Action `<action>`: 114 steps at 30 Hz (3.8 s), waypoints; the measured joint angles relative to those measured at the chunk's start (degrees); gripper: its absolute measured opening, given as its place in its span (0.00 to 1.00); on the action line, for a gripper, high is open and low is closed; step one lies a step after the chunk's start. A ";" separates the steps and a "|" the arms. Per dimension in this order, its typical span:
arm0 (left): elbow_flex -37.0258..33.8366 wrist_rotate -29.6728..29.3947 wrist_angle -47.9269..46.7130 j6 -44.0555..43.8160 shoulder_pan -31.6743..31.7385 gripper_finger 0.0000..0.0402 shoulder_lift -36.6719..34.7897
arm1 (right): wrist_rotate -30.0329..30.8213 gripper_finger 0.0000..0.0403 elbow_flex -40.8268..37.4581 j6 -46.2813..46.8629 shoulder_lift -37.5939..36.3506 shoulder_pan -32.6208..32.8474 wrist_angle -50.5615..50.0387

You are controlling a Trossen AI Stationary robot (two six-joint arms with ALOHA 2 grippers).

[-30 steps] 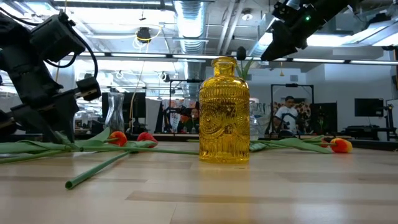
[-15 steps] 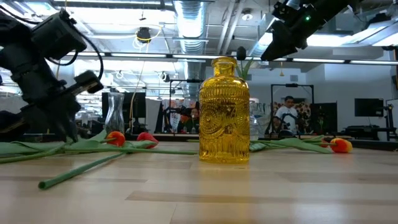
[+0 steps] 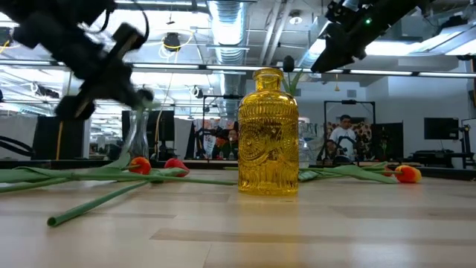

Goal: Sort flowers into vase by color
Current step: Put the top black flower into the right transparent vase

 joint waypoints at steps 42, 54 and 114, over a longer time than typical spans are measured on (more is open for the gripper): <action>29.21 7.13 56.99 74.40 18.12 0.00 39.06 | -5.11 0.58 0.00 -0.03 0.01 0.00 0.51; 49.44 5.34 38.89 84.00 18.78 0.00 49.30 | -5.09 0.58 -0.01 -0.04 0.01 0.00 0.47; 53.45 3.22 34.86 80.72 20.89 0.33 51.62 | -5.06 0.58 0.00 -0.08 0.01 -0.04 0.29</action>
